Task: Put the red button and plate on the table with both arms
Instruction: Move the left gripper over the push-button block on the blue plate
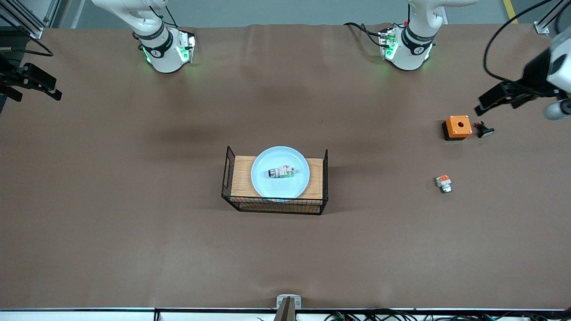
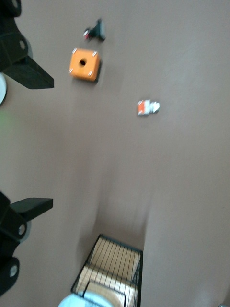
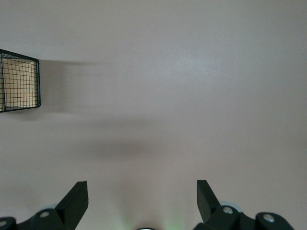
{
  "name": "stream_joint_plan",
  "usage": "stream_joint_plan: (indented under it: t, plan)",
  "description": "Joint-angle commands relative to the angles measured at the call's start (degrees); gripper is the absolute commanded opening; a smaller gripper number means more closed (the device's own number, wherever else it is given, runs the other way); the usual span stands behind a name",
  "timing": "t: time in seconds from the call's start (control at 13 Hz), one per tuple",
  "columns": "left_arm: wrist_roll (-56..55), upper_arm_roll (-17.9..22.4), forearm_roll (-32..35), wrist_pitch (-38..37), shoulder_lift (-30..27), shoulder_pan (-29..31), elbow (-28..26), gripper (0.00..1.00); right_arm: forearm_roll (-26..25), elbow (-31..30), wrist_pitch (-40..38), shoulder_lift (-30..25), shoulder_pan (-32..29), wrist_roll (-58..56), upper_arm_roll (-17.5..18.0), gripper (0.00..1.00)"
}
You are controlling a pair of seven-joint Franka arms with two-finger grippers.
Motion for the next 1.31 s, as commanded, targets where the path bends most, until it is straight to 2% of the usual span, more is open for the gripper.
stream_joint_plan:
  t: [0.0, 0.15, 0.46, 0.69, 0.93, 1.24]
  plan:
    - [-11.87, -5.06, -1.7, -0.74, 1.67, -0.95, 2.04, 1.0, 0.03, -0.33, -0.35, -0.89, -0.31, 0.41, 0.22, 1.0]
    - [-21.54, -10.24, -2.5, -0.21, 3.25, -0.95, 2.21, 1.0, 0.03, -0.33, -0.26, -0.89, -0.31, 0.41, 0.22, 1.0]
    - [-45.87, -19.65, -1.98, 4.96, 11.76, -1.65, 8.18, 1.0, 0.03, -0.25, -0.35, -0.89, -0.31, 0.41, 0.22, 1.0]
    - [-58.81, -20.2, -1.8, 10.05, 16.34, -6.38, 10.3, 1.0, 0.03, -0.33, -0.35, -0.89, -0.31, 0.33, 0.13, 1.0]
    - [-70.06, -20.28, -1.89, 19.97, 17.84, -9.73, 10.21, 1.0, 0.03, -0.33, -0.35, -0.89, -0.31, 0.33, 0.13, 1.0]
    - [-85.72, -20.11, -1.97, 25.1, 21.53, -13.33, 11.44, 1.0, 0.03, -0.33, -0.26, -0.89, -0.31, 0.33, 0.13, 1.0]
